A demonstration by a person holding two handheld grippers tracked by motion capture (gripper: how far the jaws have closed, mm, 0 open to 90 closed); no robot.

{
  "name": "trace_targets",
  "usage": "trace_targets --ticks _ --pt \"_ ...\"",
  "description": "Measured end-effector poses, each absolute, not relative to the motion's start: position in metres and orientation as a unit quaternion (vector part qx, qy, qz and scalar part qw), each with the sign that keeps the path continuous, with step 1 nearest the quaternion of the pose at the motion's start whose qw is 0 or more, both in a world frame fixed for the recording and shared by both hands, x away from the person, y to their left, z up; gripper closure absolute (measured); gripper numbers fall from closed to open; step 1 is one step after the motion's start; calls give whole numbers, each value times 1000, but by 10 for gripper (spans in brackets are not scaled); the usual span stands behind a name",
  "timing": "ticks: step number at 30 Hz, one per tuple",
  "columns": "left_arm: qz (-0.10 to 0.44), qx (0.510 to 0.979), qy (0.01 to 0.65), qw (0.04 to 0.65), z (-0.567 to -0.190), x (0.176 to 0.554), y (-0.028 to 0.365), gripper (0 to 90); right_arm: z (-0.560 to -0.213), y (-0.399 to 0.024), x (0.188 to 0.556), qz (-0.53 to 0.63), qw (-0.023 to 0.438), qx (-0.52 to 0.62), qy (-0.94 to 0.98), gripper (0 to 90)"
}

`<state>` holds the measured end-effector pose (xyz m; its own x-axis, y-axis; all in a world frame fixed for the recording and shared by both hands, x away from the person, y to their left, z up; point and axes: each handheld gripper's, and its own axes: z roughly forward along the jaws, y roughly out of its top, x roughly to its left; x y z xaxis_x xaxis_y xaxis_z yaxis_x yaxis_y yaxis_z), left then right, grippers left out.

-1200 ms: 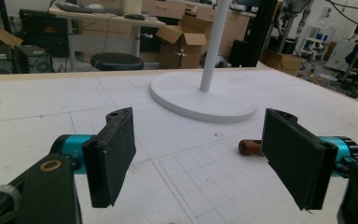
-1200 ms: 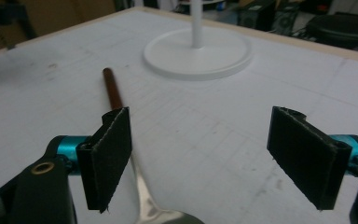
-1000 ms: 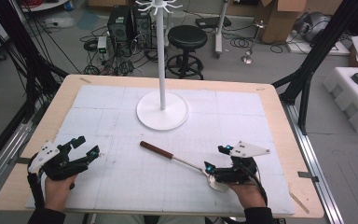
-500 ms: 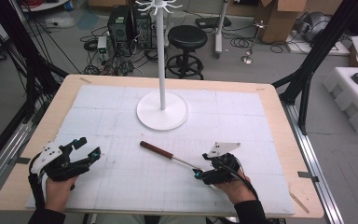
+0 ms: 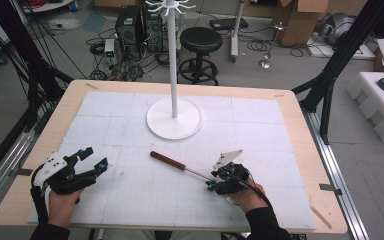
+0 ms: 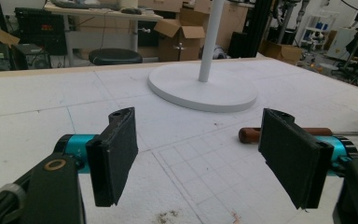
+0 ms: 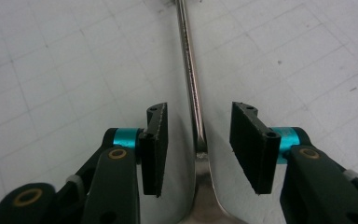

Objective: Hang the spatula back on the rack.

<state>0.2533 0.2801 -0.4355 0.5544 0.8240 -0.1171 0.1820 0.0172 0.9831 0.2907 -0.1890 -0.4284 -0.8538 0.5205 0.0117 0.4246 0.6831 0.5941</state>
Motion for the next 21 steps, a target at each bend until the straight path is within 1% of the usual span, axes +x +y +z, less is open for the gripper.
trace_targets --ticks 15,21 --pt "266 649 389 598 -436 254 279 288 -427 -188 297 287 72 243 924 754" --pt "266 653 387 594 -437 254 278 292 -427 -188 301 283 58 236 928 771"
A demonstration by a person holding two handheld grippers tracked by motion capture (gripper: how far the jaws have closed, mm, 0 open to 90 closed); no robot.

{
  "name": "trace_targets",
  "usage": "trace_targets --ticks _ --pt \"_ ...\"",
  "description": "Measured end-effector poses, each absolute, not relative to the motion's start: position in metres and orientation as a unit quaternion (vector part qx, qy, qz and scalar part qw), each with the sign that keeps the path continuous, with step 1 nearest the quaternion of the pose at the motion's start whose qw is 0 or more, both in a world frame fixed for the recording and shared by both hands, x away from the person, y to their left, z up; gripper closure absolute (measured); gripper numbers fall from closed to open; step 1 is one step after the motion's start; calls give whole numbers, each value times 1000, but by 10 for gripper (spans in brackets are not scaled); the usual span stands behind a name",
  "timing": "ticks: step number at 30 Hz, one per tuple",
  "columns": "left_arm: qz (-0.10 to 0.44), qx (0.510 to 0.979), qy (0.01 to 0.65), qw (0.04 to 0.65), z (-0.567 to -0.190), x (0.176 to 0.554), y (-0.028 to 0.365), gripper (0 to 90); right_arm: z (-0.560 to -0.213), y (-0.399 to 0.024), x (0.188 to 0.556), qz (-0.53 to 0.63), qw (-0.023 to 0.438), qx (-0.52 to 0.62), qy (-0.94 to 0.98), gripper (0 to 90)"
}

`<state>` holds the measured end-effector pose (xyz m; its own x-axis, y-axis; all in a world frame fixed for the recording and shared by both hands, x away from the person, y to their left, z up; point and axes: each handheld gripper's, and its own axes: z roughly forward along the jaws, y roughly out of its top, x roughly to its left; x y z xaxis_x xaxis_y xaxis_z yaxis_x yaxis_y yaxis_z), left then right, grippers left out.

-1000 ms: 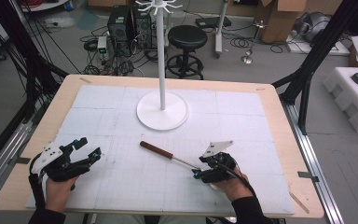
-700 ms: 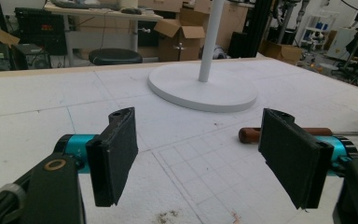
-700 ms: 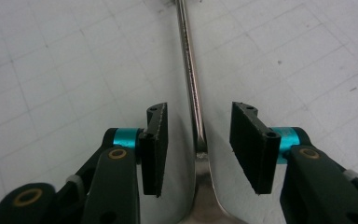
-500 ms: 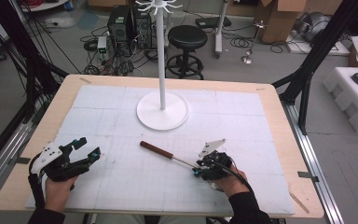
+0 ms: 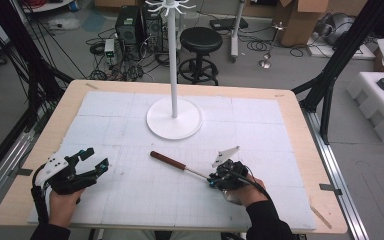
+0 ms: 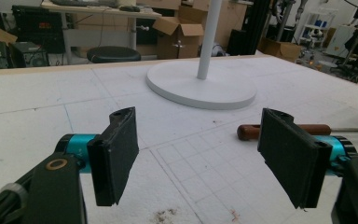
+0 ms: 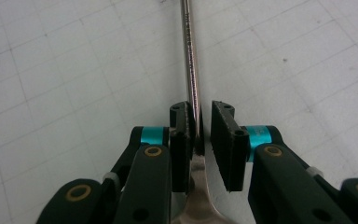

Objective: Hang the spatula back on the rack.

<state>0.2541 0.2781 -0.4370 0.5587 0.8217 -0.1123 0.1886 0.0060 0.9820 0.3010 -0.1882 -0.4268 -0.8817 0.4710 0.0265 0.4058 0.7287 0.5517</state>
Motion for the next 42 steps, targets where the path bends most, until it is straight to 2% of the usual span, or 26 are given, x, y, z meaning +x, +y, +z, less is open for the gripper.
trace_targets --ticks 5,17,27,42 --pt "267 654 387 593 -437 254 278 293 -425 -186 304 271 53 225 934 834" --pt "257 650 391 598 -437 254 278 297 -423 -187 303 277 51 228 932 844" --pt "233 646 397 609 -434 253 275 299 -411 -190 293 350 49 232 906 843" --pt "122 629 389 662 -402 254 253 280 -396 -177 276 449 52 199 869 843"
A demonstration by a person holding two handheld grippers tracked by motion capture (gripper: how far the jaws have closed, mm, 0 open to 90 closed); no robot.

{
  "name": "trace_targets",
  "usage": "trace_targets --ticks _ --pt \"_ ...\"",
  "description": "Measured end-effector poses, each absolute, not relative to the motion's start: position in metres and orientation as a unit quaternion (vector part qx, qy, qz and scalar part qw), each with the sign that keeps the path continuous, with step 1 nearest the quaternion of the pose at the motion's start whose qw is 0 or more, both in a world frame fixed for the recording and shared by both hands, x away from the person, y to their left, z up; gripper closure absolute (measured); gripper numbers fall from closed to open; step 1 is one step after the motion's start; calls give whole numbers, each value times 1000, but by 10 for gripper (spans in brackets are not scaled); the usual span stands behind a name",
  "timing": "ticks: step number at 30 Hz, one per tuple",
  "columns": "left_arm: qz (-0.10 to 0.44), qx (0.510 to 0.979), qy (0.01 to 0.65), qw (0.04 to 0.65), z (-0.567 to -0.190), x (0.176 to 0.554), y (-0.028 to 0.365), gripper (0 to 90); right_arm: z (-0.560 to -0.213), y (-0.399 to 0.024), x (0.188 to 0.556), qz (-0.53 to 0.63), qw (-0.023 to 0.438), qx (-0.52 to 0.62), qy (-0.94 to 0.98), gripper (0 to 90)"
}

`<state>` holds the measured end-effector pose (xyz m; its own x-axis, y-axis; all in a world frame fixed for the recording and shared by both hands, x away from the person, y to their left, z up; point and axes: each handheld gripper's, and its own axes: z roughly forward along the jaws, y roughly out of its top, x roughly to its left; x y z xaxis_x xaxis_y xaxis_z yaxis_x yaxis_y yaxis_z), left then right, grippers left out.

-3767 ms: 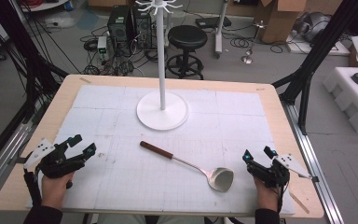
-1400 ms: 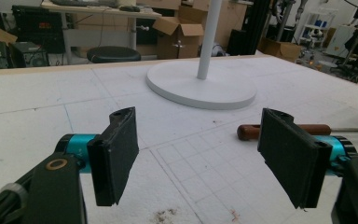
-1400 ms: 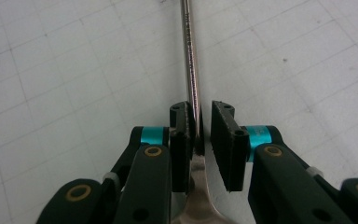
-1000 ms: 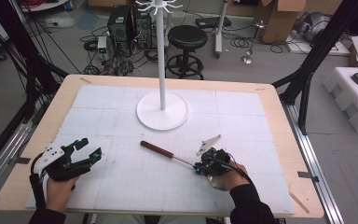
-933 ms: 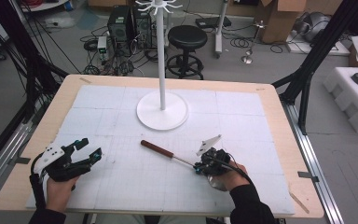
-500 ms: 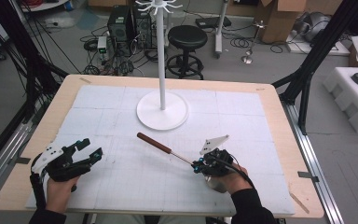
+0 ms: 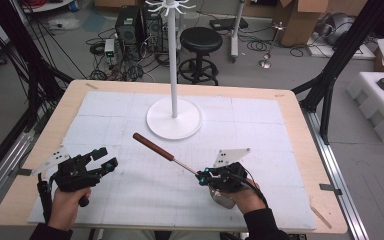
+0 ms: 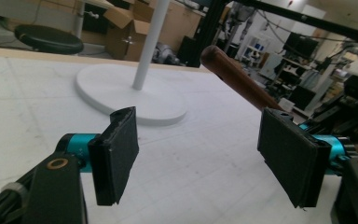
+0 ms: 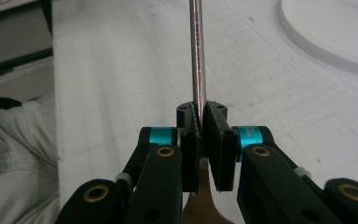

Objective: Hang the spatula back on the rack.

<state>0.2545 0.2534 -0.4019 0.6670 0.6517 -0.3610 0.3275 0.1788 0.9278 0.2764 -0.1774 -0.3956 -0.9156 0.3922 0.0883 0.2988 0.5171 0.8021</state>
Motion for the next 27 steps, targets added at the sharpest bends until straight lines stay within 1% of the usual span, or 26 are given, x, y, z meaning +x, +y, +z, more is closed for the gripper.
trace_targets --ticks 5,13,18,24,27 --pt "95 626 376 677 -378 260 239 244 -388 -171 269 481 56 185 855 843" --pt "90 634 337 690 -343 262 213 240 -378 -167 262 518 61 169 836 843" --pt "82 641 326 690 -335 265 200 242 -377 -169 260 543 65 165 821 843" --pt "66 646 310 695 -324 270 185 259 -377 -169 256 562 67 156 810 842" --pt "53 647 301 698 -317 271 178 306 -377 -168 254 567 69 152 807 842"
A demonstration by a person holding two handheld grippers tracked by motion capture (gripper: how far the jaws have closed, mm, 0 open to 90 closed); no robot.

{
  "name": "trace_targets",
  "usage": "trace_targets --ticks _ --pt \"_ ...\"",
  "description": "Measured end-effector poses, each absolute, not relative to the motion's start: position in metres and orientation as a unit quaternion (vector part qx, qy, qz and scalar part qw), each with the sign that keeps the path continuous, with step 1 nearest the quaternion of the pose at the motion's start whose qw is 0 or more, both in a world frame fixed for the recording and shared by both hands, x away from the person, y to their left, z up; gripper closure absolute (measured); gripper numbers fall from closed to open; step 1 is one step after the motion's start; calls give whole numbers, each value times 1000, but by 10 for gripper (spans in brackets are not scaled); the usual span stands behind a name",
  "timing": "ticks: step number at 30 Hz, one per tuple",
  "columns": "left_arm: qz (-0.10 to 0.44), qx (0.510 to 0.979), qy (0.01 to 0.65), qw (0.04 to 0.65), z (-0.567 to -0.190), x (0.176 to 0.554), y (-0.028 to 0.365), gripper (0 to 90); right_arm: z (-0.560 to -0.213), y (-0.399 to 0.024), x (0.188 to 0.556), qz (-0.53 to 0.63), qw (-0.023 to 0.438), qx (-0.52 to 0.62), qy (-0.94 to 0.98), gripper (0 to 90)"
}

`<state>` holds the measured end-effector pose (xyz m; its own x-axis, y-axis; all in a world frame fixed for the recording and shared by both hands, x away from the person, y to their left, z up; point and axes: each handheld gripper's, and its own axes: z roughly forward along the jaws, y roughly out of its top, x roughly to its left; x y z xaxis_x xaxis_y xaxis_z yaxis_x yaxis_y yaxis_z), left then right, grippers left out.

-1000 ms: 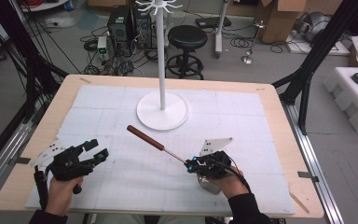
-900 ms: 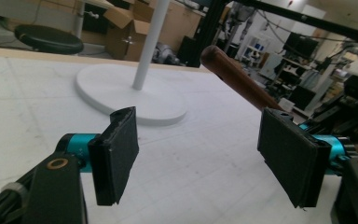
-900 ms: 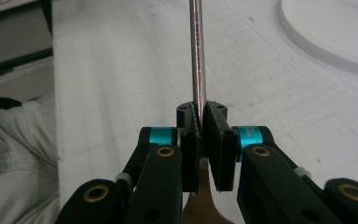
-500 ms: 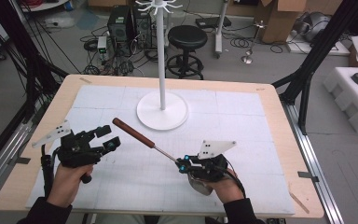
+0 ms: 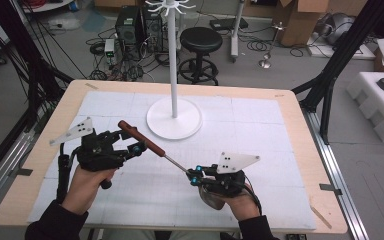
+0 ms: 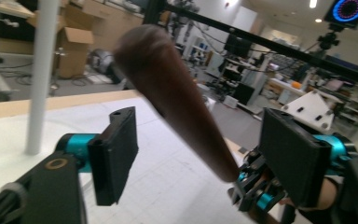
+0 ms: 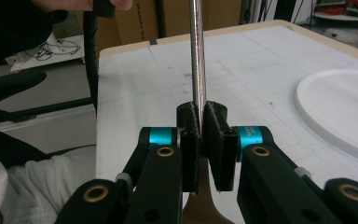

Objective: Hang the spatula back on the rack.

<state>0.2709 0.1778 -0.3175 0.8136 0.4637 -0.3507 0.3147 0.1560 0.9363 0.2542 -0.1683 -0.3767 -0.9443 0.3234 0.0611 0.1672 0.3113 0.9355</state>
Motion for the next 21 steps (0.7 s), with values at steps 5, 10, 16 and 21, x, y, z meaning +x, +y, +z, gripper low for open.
trace_targets --ticks 5,10,16,21 --pt "42 650 292 701 -308 273 168 391 -378 -169 252 577 70 150 800 842" --pt "45 655 284 699 -300 273 162 468 -380 -173 251 586 71 150 793 842" --pt "36 643 282 711 -294 273 159 582 -380 -174 249 589 72 146 792 842" --pt "44 646 269 713 -282 271 154 669 -379 -172 248 597 73 141 786 841"
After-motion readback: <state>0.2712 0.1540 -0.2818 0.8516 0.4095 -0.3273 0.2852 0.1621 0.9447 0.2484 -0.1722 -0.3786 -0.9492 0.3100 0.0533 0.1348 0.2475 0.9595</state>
